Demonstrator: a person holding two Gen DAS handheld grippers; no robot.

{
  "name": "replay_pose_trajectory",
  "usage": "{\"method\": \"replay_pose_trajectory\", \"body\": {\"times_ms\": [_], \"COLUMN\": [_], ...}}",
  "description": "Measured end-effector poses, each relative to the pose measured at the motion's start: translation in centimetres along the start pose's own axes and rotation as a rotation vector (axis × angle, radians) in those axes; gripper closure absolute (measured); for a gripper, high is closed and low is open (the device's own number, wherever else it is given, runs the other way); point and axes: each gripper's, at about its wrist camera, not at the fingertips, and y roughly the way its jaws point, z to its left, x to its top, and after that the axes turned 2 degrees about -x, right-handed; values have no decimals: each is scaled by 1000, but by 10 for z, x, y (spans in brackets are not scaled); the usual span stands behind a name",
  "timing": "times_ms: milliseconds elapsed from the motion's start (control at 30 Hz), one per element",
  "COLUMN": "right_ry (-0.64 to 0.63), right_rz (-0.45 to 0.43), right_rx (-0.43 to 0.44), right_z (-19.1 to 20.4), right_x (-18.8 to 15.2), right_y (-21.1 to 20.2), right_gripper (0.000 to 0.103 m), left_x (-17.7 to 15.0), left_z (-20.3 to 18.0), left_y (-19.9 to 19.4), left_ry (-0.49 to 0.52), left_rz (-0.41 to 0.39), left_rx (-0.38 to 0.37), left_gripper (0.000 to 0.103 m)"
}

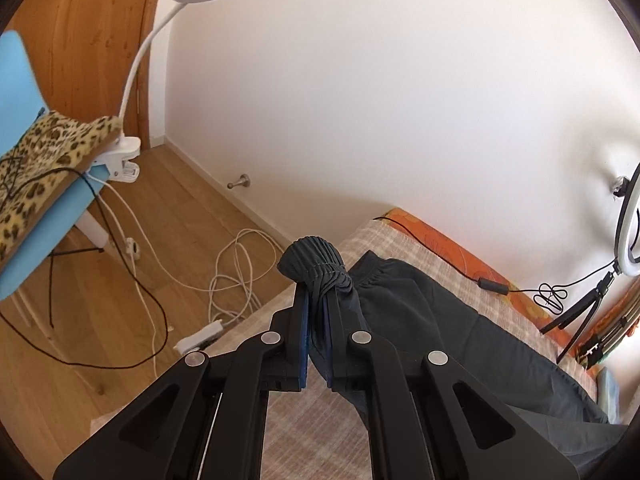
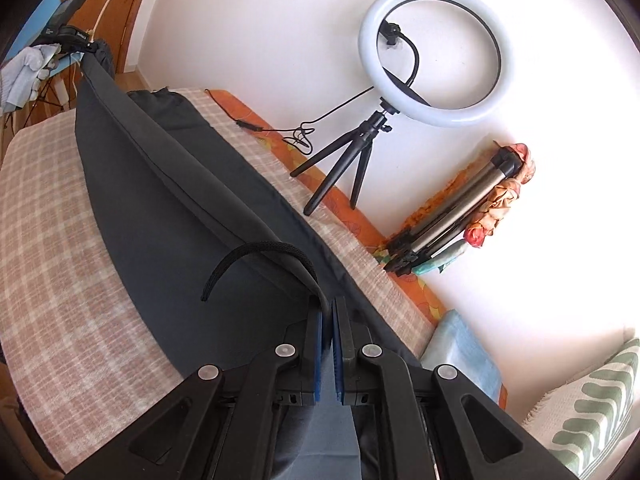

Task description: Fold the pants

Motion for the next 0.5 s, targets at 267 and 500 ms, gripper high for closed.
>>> {"method": "replay_pose_trajectory", "body": {"times_ms": [267, 500], "right_ry": [58, 74], "right_rz": [71, 170], "right_rx": [-5, 0], "right_z": [-42, -52], "right_x": [16, 6], "right_y": [102, 184], "right_gripper": [102, 102], "left_x": [19, 21], "left_z": [-75, -113], "left_y": [99, 167], "left_ry": [117, 178], "left_rz": [94, 188], "left_rx": [104, 111], "left_gripper": [98, 89]}}
